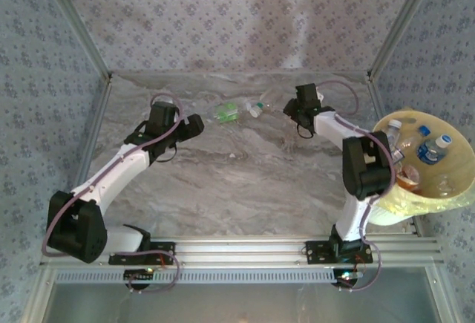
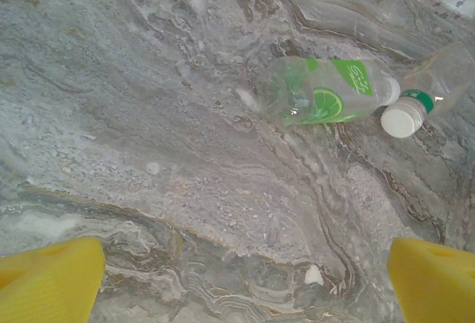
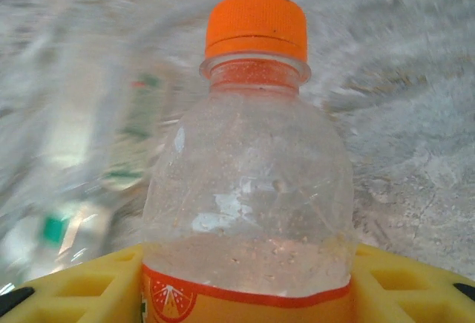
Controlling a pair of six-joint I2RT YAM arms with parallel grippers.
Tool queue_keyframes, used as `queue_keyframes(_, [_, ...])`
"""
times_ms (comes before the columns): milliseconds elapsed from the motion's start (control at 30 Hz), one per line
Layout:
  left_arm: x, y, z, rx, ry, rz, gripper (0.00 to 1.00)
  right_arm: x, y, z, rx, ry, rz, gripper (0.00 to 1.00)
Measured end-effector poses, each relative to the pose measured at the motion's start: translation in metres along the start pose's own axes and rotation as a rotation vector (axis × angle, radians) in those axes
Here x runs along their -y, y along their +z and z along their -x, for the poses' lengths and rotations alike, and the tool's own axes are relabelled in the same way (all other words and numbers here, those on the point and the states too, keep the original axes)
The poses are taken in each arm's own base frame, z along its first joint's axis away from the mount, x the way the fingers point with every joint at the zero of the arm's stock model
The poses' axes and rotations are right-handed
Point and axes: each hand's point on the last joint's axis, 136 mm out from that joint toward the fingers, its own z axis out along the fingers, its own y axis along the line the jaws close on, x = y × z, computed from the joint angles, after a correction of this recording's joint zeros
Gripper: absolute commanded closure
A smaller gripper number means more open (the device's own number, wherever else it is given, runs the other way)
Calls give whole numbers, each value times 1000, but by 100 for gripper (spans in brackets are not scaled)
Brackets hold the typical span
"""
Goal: Put the plastic bottles in the bin
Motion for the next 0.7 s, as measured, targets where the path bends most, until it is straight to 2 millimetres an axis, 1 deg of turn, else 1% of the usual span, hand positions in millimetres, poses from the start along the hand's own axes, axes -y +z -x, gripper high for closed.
queue_keyframes(67, [2,1,-1,-3,0,-12,2,-18,-31,9,53,-67,67,50])
queue_keyframes(100, [3,1,-1,-3,0,-18,2,-28,-51,15,87,-101,105,50])
queue_keyframes(133, [4,1,-1,-2,0,-24,2,-34,-65,18,110,-126,131,50])
queue_keyframes(200, [8,1,1,0,-1,-42,2,-48,-105,28,177,-182,196,50])
queue_keyframes(267, [11,1,2,3,-1,-58,2,-58,-144,43,254,-221,252,49])
queue_keyframes(367, [14,2,2,0,-2,-75,2,-64,-194,60,359,-276,312,50])
queue_keyframes(467, [16,5,1,-7,-8,-85,2,-62,-238,68,437,-341,349,50])
queue_keyframes(533, [17,6,0,-12,-12,-90,2,-56,-264,68,469,-390,358,49])
queue_keyframes(633, [19,6,-1,-14,-16,-99,2,-39,-293,73,493,-432,321,49])
queue_keyframes(700, [20,6,0,-9,-19,-106,2,-23,-315,82,514,-441,273,49])
